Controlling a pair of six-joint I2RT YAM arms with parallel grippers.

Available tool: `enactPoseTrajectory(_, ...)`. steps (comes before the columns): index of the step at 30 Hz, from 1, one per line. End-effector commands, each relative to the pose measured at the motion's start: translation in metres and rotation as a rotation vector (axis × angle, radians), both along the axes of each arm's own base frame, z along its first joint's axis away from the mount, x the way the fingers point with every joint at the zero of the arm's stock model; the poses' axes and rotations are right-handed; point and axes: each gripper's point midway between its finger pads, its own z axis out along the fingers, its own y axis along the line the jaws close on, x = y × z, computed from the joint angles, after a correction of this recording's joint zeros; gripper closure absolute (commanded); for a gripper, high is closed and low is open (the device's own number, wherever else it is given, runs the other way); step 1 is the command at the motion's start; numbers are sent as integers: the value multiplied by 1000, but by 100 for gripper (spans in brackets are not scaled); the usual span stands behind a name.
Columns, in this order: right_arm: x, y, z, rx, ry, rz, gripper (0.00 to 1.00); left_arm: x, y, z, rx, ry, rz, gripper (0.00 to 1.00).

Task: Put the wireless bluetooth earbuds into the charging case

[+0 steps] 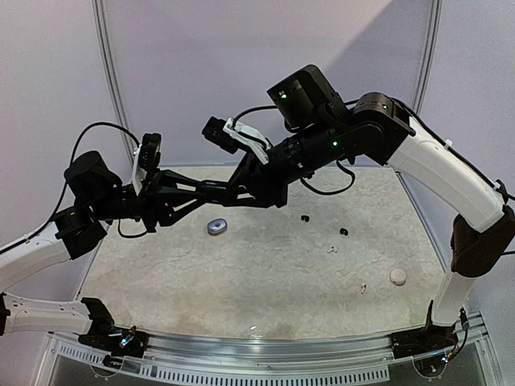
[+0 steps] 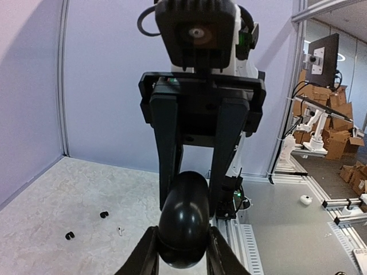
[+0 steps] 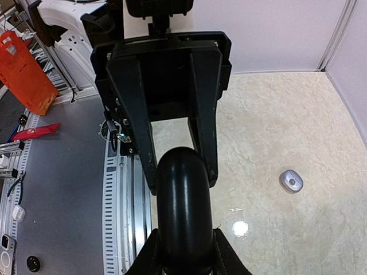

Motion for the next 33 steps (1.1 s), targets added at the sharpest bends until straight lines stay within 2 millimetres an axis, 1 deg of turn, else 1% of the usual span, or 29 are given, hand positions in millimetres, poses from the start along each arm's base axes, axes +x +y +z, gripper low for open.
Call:
enactPoseTrajectory(1,-1,2,4,7,-11,-1,100,-8,-2,3,-1,-13,-28,69)
enactPoseTrajectory(3,-1,2,7,18,-16,0,100,-10,-2,1,3,-8,-41,59)
enactPoseTrajectory(5,-2,2,11,31,-25,5,100,-10,-3,-1,8,-4,-47,55)
enactPoseTrajectory(7,-2,1,14,37,-31,7,100,-10,-3,-3,11,-4,-48,55)
enactPoseTrajectory(10,-2,1,14,39,-30,10,100,-10,-4,-3,15,-10,-48,63)
enactPoseTrajectory(12,-3,2,13,37,-27,13,100,-11,-4,-3,22,-13,-60,63)
enactPoseTrajectory(14,-3,2,14,40,-29,12,100,-12,-5,-5,29,-13,-68,62)
enactPoseTrajectory(19,-1,2,17,49,-42,9,100,-10,-6,-8,36,-7,-59,54)
enactPoseTrajectory(20,-1,3,17,53,-44,9,100,-10,-5,-8,34,-9,-57,54)
enactPoseTrajectory(21,-1,3,17,53,-43,10,100,-10,-5,-8,34,-9,-56,56)
enactPoseTrajectory(24,-1,4,14,46,-43,10,100,-8,-5,-6,27,-7,-42,69)
enactPoseTrajectory(26,0,5,13,46,-40,11,100,-8,-4,-4,24,-8,-39,75)
enactPoseTrajectory(32,-1,6,11,44,-33,14,100,-9,-4,-2,18,-8,-38,100)
enactPoseTrajectory(33,-1,6,11,45,-34,14,100,-9,-3,-2,17,-9,-35,100)
